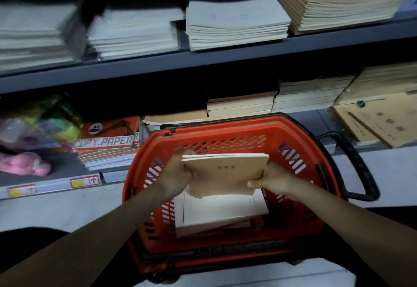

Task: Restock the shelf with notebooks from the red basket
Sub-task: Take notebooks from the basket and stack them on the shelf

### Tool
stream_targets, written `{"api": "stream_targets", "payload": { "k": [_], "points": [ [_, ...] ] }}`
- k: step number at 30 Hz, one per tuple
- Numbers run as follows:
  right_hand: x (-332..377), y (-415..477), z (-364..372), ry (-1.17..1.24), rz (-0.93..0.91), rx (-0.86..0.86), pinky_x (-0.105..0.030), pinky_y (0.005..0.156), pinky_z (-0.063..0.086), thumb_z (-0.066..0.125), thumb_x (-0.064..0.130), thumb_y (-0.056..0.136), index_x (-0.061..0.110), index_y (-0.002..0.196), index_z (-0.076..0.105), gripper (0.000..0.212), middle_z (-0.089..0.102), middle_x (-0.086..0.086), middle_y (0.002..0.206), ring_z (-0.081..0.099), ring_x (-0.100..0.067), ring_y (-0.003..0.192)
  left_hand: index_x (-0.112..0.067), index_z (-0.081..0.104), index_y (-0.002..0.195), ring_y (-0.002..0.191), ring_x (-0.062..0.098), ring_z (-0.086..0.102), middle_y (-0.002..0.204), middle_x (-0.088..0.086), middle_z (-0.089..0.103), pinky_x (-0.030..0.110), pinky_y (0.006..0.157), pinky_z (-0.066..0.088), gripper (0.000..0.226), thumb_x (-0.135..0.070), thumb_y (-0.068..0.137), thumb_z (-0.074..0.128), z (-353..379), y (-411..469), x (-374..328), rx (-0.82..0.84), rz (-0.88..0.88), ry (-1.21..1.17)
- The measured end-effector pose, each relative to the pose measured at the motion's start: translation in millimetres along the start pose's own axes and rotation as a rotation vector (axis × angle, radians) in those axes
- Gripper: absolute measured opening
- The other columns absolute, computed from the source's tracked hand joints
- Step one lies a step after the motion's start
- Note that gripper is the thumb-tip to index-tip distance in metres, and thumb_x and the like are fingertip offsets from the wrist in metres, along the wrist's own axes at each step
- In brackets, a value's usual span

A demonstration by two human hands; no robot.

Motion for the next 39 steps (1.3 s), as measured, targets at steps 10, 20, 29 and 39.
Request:
{"api": "stream_targets", "payload": {
  "k": [10,20,29,39],
  "points": [
    [80.7,-21.7,-48.8,-0.137,-0.178,-0.32,-0.031,0.08,0.055,0.063,0.035,0.092,0.018,0.105,0.073,0.024,0.074,0.002,0.099,0.069,-0.014,0.092,-0.009,0.062,0.115,0.098,0.012,0.068,0.106,0.001,0.07,0.023,0.074,0.058,0.036,0.007,0.084,0.065,-22.6,13.7,-62.9,0.185,0.037,0.015],
    [223.7,-83.7,-133.6,0.253,-0.619,-0.494,-0.032,0.079,0.056,0.065,0.017,0.091,0.027,0.087,0.069,0.011,0.075,0.01,0.088,0.071,-0.004,0.085,-0.018,0.075,0.098,0.096,0.014,0.072,0.103,0.002,0.076,0.023,0.076,0.057,0.029,-0.009,0.071,0.08,-76.3,18.6,-156.2,0.054,0.272,-0.277],
    [213.3,-84.9,-185.0,0.37,-0.539,-0.496,-0.041,0.091,0.054,0.067,0.019,0.087,0.039,0.111,0.059,0.032,0.073,0.016,0.104,0.068,-0.003,0.097,-0.019,0.066,0.112,0.097,0.018,0.072,0.104,-0.001,0.075,0.034,0.081,0.055,0.039,-0.027,0.074,0.07,-49.5,20.8,-209.3,-0.199,0.365,-0.372],
    [175.3,-109.5,-255.5,0.37,-0.464,-0.501,-0.029,0.072,0.05,0.059,0.002,0.089,0.03,0.109,0.061,0.034,0.076,0.008,0.093,0.071,-0.009,0.085,-0.021,0.064,0.111,0.09,0.023,0.073,0.095,0.003,0.076,0.043,0.077,0.058,0.016,-0.021,0.096,0.058,-4.6,48.2,-310.1,-0.208,0.285,-0.442]
  ]
}}
Point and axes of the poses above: each hand's wrist, its own y-axis towards the middle knuckle, its own z-axis out of the palm, x = y × z, the point moved 8 cm from there along y, towards the middle knuckle
